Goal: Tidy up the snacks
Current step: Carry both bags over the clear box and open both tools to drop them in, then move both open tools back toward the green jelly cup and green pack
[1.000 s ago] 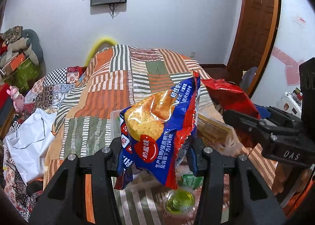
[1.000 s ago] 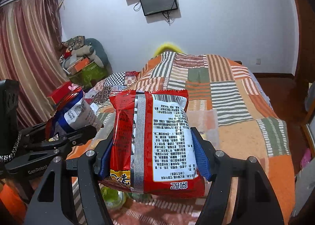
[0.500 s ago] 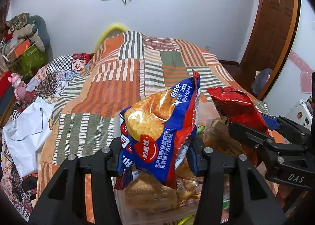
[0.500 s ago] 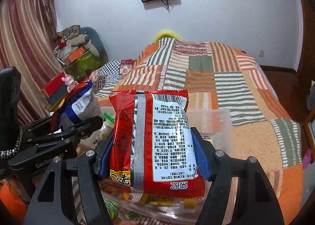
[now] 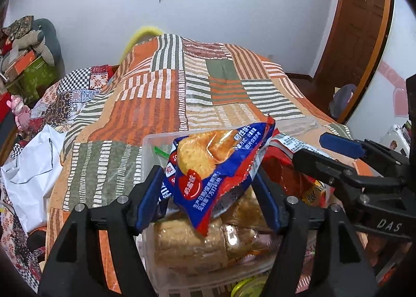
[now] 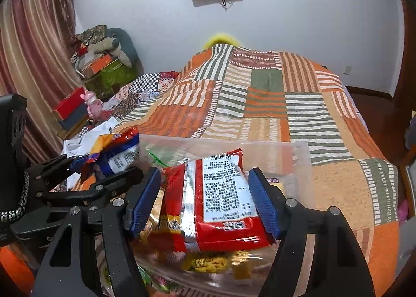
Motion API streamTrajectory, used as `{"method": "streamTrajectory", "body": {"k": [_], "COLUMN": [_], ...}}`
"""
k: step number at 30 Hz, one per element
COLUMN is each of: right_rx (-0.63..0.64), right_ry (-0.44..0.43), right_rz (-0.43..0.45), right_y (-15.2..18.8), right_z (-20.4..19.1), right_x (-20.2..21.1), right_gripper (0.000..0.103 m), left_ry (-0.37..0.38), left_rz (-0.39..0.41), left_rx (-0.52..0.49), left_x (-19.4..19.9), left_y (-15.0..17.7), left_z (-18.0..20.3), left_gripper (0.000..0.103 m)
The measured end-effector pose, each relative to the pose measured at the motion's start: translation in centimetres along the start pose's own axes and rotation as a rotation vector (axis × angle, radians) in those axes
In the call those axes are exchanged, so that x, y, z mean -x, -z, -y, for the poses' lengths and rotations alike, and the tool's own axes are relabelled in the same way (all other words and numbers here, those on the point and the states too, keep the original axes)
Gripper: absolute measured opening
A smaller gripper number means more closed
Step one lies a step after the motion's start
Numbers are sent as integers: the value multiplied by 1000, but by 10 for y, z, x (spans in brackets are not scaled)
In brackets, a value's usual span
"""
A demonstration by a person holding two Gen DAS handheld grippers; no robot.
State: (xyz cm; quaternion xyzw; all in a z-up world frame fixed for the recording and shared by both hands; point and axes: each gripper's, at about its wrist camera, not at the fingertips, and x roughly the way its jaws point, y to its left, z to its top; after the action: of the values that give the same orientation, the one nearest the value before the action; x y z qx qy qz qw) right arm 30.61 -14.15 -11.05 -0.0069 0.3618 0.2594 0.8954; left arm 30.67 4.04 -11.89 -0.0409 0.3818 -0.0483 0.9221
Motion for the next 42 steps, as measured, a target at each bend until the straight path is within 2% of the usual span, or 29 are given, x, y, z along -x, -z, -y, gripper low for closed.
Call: {"method": "streamTrajectory", "body": {"k": [2,6,9,16,23,32,42], "right_rx": [-10,-11,-18,-10,2,-2,-17], "right_ry": [-8,-12,-26,-34,-49,-72,-63], "right_rz": [2,8,29,79,92,56,-12], "right_y": [0,2,3,8,22,49,79], "right_z": [2,2,2,-6,-14,-20,-13], "right_x": [3,13,25,56,73,72,59], "right_gripper": [67,67,67,67,69,69,69], "left_ry": [5,30,50,34,24,38,84], "left_rz": [-1,16,29,63,51,-20,-132], "left_rx": [1,18,26,-8,-33,-42,-28], "left_x": [4,18,31,59,79,80,55], "left_y": [0,0,2,15,39,81,116], "left_z": [0,0,0,5,5,8,19], "left_gripper": [70,78,78,79,81,84,85]}}
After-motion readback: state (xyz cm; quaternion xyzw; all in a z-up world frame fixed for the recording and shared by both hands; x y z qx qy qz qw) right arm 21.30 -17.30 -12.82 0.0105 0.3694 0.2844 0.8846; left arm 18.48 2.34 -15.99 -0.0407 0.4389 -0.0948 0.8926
